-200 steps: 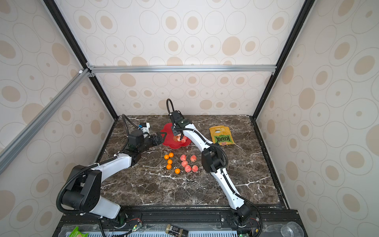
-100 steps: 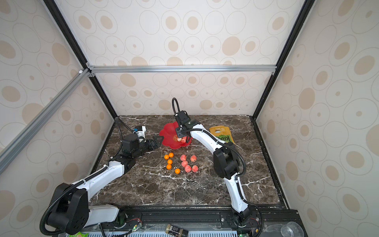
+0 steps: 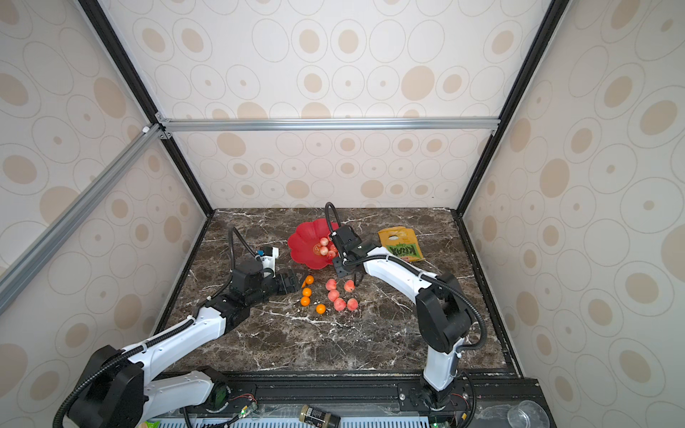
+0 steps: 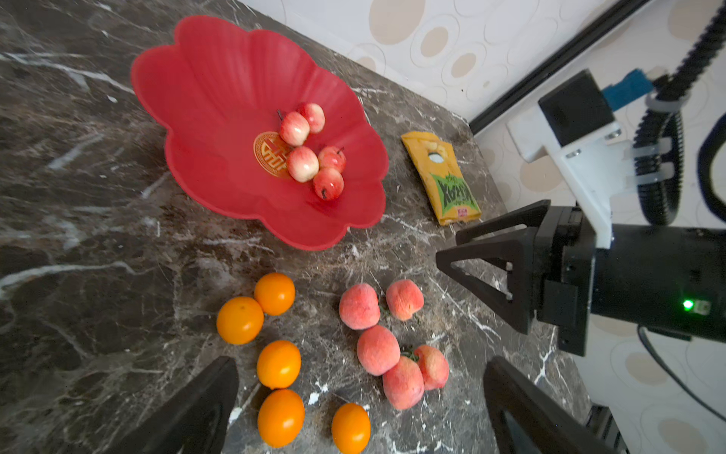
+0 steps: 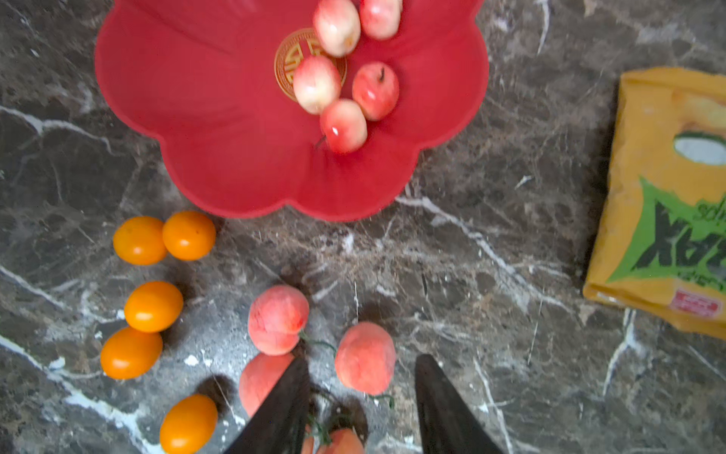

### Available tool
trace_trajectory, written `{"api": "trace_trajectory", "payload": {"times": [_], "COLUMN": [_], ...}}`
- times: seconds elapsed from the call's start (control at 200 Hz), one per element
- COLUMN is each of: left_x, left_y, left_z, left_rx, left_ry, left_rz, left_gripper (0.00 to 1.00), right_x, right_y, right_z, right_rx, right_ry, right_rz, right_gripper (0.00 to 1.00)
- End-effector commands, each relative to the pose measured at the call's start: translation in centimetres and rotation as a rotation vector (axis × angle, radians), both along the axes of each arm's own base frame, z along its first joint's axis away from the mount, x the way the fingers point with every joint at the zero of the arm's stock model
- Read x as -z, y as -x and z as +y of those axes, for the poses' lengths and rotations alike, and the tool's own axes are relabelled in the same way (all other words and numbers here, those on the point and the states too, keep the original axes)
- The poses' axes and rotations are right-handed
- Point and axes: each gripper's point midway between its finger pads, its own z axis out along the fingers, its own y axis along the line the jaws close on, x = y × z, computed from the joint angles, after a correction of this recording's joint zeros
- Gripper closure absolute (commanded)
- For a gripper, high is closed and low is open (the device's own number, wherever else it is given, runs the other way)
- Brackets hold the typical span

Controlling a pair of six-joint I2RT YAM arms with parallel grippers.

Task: Arrange fruit in a fruit bowl
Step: Pick up the fruit from the center of the table.

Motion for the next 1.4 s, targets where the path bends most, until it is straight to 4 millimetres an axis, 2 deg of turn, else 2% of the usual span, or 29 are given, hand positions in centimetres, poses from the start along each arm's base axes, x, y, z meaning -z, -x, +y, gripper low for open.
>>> {"api": "trace_trajectory", "payload": {"times": [0.0,0.22,0.375,0.46,0.48,0.675,1.395], "left_x": [0.3,2.0,2.8,3.2,2.7,2.8,2.9], "left_y": [1.3,4.0,5.0,5.4,5.2,5.1,5.2], "left_z": [-1.1,-3.3,-4.2,-4.8,-5.1,-6.0,-6.0], "left_rx": [0.042,0.134,0.162,0.18,0.184,0.205,0.199], "left_ry": [-0.003,-0.007,-0.025,-0.036,-0.024,-0.029,-0.032], "left_rz": [-0.018,0.003,0.014,0.022,0.004,0.001,0.002], "left_gripper": [0.02,0.02,0.02,0.02,0.02,0.02,0.02], "right_x": [0.6,2.8,3.7,3.9,3.9,4.6,6.6], "right_y": [2.4,6.5,8.0,8.3,8.3,8.6,8.3], "right_z": [-1.3,-2.3,-2.8,-3.1,-3.1,-2.5,-2.0], "right_rx": [0.042,0.079,0.111,0.126,0.128,0.131,0.136], "right_ry": [-0.005,-0.024,-0.027,-0.024,-0.024,-0.041,-0.02], "right_rz": [0.059,0.187,0.219,0.227,0.23,0.269,0.314], "right_gripper": [0.53,0.52,0.48,0.46,0.46,0.46,0.45]}}
